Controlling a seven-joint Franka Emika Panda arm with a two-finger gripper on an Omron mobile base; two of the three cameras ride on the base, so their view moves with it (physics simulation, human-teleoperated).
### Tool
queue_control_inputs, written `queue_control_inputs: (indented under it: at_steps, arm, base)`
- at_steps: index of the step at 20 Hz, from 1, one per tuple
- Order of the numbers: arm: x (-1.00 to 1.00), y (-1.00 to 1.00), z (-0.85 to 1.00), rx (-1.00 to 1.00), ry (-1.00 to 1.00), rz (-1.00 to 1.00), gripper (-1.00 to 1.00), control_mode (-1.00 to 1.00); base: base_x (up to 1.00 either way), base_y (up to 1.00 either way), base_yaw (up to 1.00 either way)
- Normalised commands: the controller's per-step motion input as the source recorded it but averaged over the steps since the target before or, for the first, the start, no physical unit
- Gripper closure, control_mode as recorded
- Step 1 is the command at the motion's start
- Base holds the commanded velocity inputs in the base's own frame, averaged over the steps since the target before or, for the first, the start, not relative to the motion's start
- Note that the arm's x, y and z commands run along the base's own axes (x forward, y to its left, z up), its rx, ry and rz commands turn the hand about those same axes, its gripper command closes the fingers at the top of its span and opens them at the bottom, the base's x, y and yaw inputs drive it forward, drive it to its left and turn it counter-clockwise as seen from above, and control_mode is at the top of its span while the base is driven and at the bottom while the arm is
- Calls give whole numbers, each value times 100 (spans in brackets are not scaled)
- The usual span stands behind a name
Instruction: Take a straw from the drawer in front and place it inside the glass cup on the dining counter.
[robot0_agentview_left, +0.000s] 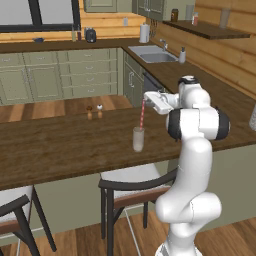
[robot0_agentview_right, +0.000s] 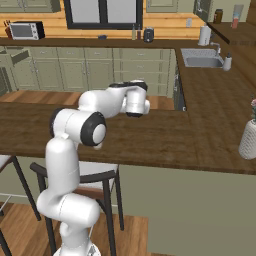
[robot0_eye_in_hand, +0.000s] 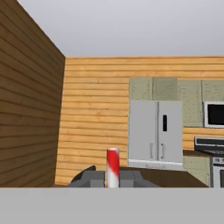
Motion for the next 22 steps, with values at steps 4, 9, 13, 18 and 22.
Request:
queue_control_inputs:
  at_steps: [4,9,13,18,22]
  arm:
    - [14,11,0,0,-1,2,100,-100]
    - [12,5,-3,0,-1,1,100,-100]
    - [3,0,-16,0,0,0,100,-100]
    - [11,0,-21,0,0,0,100,-100]
    - [17,0,-12,0,0,0,100,-100]
  base:
    - [0,0,0]
    - [0,0,0]
    - [0,0,0]
    - [0,0,0]
    - [0,0,0]
